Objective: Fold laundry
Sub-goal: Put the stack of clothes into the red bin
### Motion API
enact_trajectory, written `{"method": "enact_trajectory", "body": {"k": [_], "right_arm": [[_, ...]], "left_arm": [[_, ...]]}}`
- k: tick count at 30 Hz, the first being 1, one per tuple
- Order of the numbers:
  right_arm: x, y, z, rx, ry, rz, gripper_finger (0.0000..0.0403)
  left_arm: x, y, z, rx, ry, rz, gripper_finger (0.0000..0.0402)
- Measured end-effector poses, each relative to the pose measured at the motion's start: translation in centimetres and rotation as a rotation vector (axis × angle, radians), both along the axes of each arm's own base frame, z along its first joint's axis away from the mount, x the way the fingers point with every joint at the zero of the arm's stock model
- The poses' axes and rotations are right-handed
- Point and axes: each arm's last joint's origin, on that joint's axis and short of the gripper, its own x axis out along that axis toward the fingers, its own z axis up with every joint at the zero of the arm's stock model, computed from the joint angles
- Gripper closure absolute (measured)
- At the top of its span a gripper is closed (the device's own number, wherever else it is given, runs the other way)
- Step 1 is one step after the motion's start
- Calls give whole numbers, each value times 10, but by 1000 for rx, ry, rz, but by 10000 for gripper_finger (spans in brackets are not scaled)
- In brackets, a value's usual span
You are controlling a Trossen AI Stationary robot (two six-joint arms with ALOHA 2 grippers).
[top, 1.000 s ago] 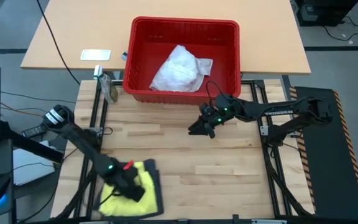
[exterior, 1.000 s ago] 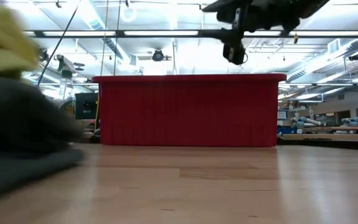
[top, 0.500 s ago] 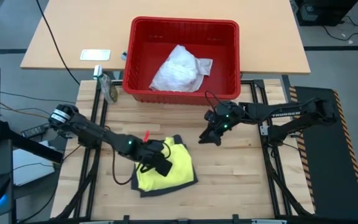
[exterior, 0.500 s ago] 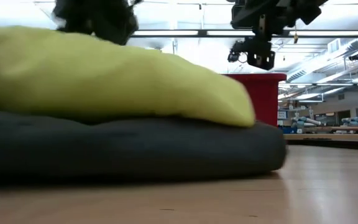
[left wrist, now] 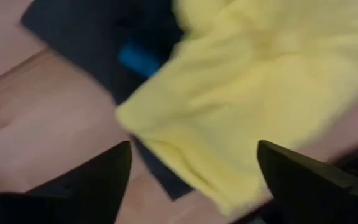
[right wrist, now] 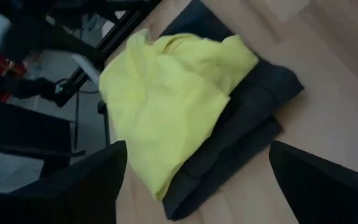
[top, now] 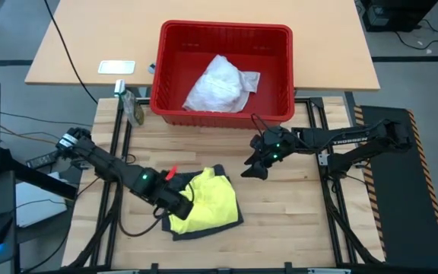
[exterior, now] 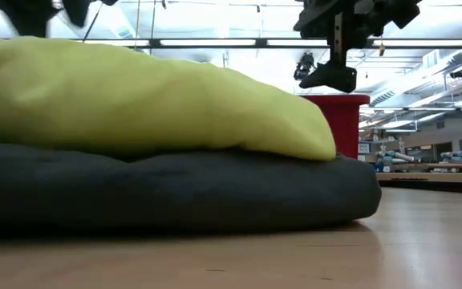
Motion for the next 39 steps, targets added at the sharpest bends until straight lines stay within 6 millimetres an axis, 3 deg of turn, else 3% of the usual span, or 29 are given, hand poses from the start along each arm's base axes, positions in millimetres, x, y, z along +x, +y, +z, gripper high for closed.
{"method": "enact_trajectory", "body": {"k": [4,7,16,19,22,27,32,39], "right_arm": [[11,1,-12,89,38,-5,11],[24,8,-33,126,109,33,8],[57,16,-73,195,115,7,7],[65,10,-96,214,173,-25,7],[70,6,-120,240,239,-32,7],[78,7,-145,275,243,54,15],[82,10,-150,295,211,64,86],[83,0,-149,340,184,94,279]], "left_arm": [[-11,-3,-24,12,57,60,11],[-17,-1,-47,8,77,80,5],[-18,21,-121,-166,-202,121,5],[-20,29,-143,-217,-306,137,5],[-22,37,-156,-266,-394,153,5],[-20,46,-160,-253,-475,149,18],[-13,52,-163,-221,-530,116,90],[-3,51,-174,-219,-579,120,250]]}}
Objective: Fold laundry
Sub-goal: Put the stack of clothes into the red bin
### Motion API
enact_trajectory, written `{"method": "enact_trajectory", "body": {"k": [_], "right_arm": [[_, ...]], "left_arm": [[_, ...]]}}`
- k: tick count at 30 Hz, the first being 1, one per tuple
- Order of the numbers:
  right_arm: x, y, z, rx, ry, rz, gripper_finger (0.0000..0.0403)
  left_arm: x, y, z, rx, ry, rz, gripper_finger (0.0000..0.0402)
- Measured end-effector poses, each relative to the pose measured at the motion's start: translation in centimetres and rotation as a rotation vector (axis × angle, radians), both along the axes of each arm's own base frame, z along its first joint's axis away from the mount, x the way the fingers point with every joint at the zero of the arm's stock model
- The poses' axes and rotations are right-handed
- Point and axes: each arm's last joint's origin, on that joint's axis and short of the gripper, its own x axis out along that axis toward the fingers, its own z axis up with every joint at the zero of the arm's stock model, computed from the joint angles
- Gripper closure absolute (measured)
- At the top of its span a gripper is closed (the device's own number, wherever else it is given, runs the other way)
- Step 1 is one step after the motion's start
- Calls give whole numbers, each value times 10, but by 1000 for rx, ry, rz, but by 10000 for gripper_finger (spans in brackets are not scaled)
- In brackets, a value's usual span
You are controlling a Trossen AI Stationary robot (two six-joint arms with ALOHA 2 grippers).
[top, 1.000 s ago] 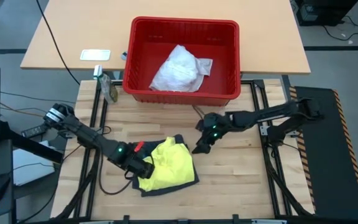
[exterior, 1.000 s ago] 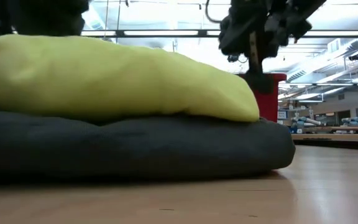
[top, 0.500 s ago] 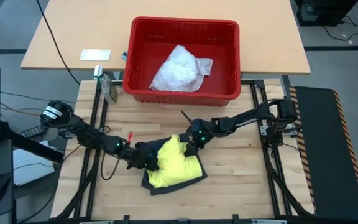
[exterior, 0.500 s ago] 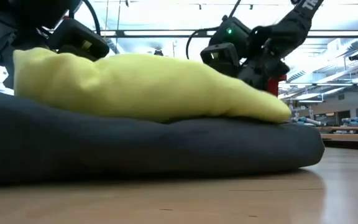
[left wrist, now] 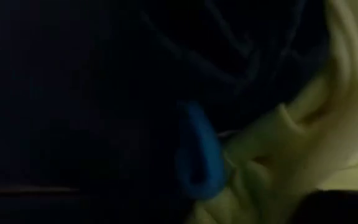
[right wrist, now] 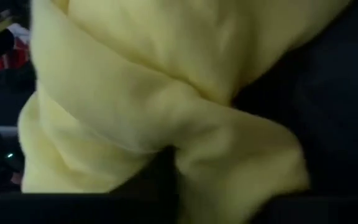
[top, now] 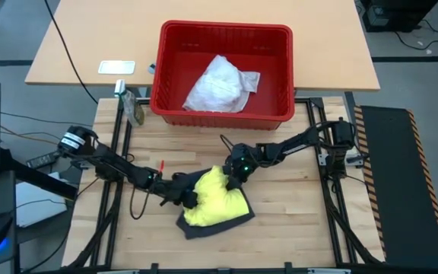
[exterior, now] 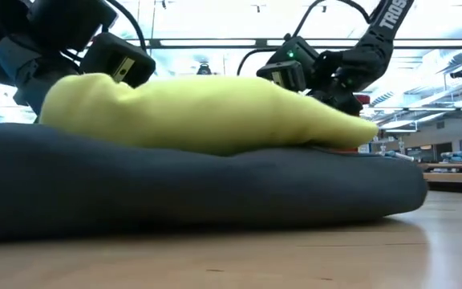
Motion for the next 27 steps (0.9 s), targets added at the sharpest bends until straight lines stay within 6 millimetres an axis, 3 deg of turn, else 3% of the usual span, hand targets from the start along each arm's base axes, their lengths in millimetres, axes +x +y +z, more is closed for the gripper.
{"method": "enact_trajectory", "body": {"k": [3,4,9,14,20,27], "right_arm": [[0,-4,1,36,-18,26,357],[0,-5,2,49,-31,37,375],[4,-12,12,122,-93,35,376],[1,-18,40,136,-174,37,376],[-14,-30,91,120,-289,-2,377],[-41,-55,147,74,-446,-113,377]], "left_arm": [[3,0,3,11,-52,-4,308],[4,0,4,17,-69,-4,311],[6,7,13,31,-117,33,311],[16,7,36,53,-196,51,311],[23,15,89,162,-207,51,311],[21,47,181,389,-182,35,311]]}}
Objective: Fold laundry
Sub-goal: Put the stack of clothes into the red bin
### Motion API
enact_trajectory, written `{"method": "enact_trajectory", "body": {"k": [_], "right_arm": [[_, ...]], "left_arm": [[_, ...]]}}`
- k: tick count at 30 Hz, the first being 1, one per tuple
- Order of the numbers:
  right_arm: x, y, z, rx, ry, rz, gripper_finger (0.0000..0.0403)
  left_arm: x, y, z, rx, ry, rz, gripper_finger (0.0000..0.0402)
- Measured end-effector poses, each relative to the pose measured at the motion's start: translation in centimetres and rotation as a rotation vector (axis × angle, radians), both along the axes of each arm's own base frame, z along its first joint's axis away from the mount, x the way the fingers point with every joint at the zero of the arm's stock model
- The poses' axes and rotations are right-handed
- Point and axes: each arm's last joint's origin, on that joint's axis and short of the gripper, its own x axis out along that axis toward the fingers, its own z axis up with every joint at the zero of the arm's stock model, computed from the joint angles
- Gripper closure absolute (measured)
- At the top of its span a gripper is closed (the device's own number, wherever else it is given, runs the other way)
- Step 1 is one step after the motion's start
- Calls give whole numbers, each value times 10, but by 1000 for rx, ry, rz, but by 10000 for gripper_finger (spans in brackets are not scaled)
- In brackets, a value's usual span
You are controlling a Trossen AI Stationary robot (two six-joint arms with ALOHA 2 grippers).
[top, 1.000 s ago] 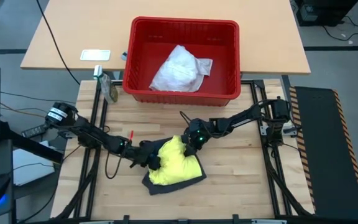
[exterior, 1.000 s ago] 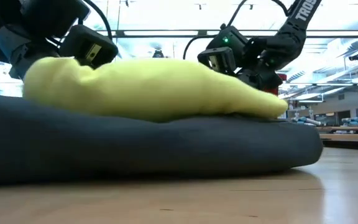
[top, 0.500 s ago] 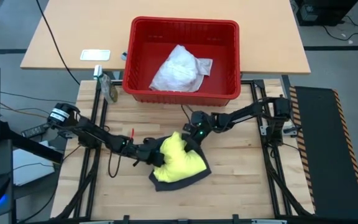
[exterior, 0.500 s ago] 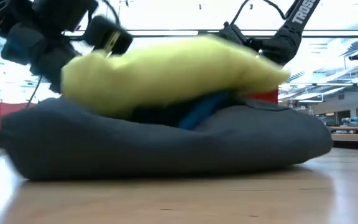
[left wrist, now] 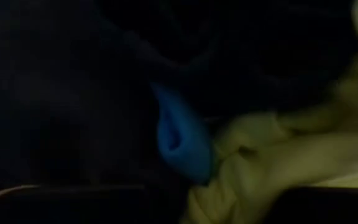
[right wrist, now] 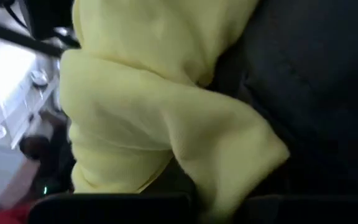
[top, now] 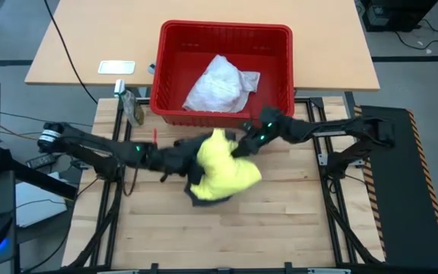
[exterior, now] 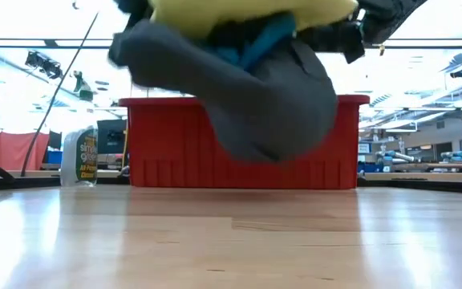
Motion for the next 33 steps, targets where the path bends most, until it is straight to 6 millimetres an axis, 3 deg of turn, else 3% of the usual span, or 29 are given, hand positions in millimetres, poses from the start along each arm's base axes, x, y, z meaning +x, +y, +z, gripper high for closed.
{"method": "enact_trajectory", "body": {"k": [7,11,14,19,25,29,33], "right_arm": [[-29,-43,54,-62,-153,-221,377],[-37,-75,85,-145,-228,-365,377],[-42,-104,101,-227,-211,-500,377],[-43,-151,110,-322,-139,-650,377],[-35,-200,77,-340,17,-778,377],[-28,-222,45,-346,114,-844,377],[-26,-238,20,-301,182,-865,377]], "left_arm": [[1,62,70,233,23,29,311],[-7,115,99,348,-20,55,311],[-14,162,107,411,-21,91,312],[-13,237,89,431,-11,70,313],[-4,316,33,426,23,87,313],[-4,354,-2,387,-10,95,314],[-5,371,-27,328,-7,89,314]]}}
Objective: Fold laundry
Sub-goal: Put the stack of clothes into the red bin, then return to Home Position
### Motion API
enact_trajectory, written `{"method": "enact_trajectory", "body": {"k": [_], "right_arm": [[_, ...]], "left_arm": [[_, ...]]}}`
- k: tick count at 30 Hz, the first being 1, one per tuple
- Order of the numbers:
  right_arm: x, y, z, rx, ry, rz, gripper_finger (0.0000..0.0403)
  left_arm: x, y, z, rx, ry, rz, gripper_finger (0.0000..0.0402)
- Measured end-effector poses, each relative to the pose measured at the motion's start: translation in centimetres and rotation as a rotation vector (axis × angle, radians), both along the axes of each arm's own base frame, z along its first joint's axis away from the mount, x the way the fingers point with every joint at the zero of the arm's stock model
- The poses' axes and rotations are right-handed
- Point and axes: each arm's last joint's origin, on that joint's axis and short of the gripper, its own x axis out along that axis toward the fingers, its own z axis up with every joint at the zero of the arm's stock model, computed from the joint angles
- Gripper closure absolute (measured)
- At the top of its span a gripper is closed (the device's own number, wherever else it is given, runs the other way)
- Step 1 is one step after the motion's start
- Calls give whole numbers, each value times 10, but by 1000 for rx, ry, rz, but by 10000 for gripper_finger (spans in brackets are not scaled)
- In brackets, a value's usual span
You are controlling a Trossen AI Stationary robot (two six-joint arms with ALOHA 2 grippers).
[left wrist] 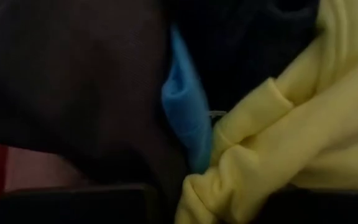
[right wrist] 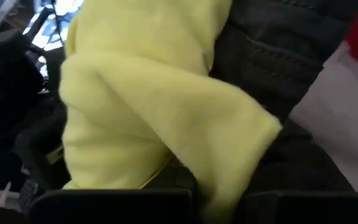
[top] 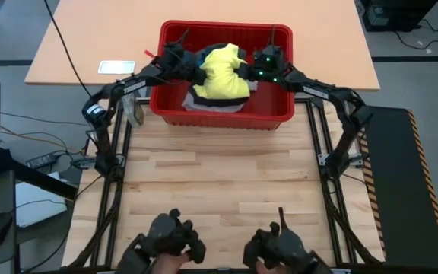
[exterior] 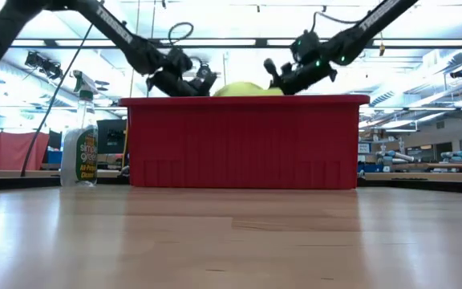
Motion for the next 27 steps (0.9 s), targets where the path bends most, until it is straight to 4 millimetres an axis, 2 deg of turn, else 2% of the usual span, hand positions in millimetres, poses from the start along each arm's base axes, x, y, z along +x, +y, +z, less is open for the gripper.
{"method": "enact_trajectory", "body": {"k": [3,4,6,10,13,16,19,23,27], "right_arm": [[1,-10,-27,114,35,-19,369],[1,-13,-36,140,48,-14,357],[0,-17,-44,158,63,0,321],[-10,-19,-41,130,115,-38,234],[-20,-15,-22,89,126,-72,182],[-30,-4,6,16,122,-68,154],[-42,13,36,-77,133,-64,148],[-56,40,74,-209,131,-61,154],[-73,66,102,-303,136,-34,159]], "left_arm": [[-1,8,-25,-59,61,-2,311],[-1,10,-32,-83,78,0,299],[-3,12,-37,-106,90,6,254],[-9,12,-30,-65,104,-2,154],[-18,6,-7,-10,94,-6,100],[-30,-6,25,36,66,-2,71],[-43,-25,56,61,50,-1,61],[-58,-62,103,158,14,8,61],[-70,-100,136,248,19,51,63]]}}
